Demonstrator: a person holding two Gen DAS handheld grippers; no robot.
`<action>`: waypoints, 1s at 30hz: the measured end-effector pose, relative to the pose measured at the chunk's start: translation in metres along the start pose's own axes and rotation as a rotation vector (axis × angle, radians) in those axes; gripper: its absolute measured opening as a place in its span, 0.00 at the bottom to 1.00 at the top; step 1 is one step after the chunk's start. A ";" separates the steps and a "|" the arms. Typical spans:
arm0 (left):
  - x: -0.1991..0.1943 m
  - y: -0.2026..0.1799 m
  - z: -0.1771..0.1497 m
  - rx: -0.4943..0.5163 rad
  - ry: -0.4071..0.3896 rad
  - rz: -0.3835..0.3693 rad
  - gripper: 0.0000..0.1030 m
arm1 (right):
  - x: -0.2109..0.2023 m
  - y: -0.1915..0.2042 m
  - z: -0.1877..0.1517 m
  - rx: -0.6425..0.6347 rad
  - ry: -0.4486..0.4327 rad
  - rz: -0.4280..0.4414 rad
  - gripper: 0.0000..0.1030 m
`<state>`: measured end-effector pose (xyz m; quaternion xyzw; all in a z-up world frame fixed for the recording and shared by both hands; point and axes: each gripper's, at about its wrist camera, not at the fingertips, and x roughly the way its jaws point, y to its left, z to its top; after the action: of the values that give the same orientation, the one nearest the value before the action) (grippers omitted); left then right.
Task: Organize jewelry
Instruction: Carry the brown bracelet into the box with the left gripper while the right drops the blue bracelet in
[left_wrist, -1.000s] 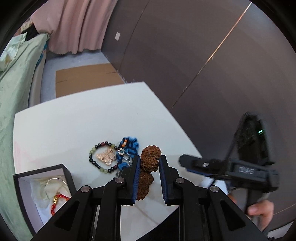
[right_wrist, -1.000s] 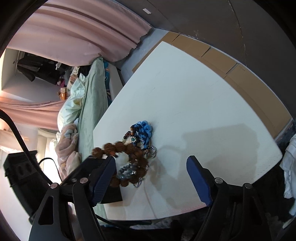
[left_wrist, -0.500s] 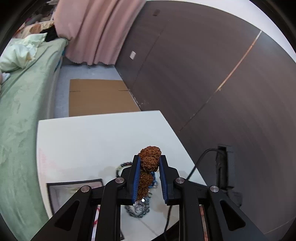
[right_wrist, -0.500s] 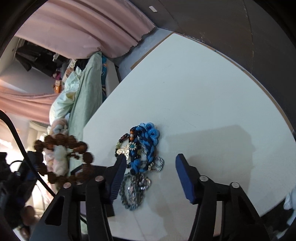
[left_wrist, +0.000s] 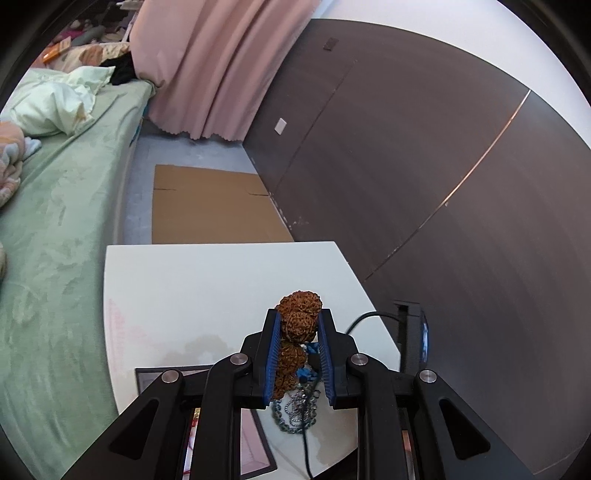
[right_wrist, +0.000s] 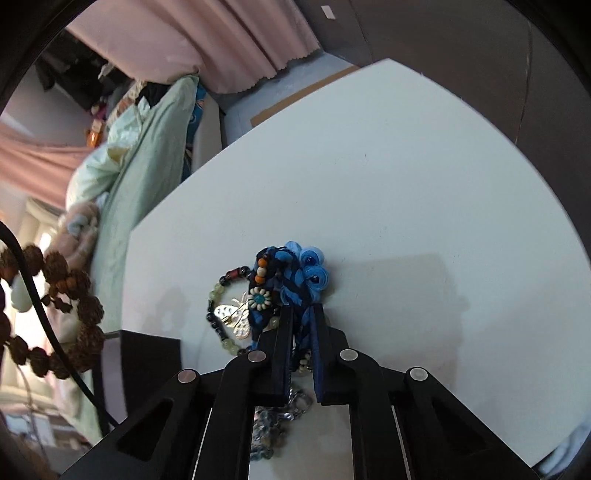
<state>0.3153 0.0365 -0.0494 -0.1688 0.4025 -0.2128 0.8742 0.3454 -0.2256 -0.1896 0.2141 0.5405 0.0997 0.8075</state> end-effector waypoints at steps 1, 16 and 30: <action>-0.003 0.003 -0.001 -0.003 -0.002 0.003 0.20 | -0.002 -0.003 -0.001 0.018 0.003 0.018 0.10; -0.029 0.029 -0.017 -0.018 0.011 0.022 0.21 | -0.064 0.042 -0.023 -0.016 -0.171 0.228 0.06; -0.029 0.070 -0.030 -0.120 0.073 0.056 0.62 | -0.072 0.089 -0.041 -0.115 -0.199 0.354 0.06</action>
<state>0.2918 0.1077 -0.0821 -0.2017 0.4506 -0.1698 0.8529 0.2853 -0.1650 -0.1033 0.2680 0.4054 0.2490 0.8377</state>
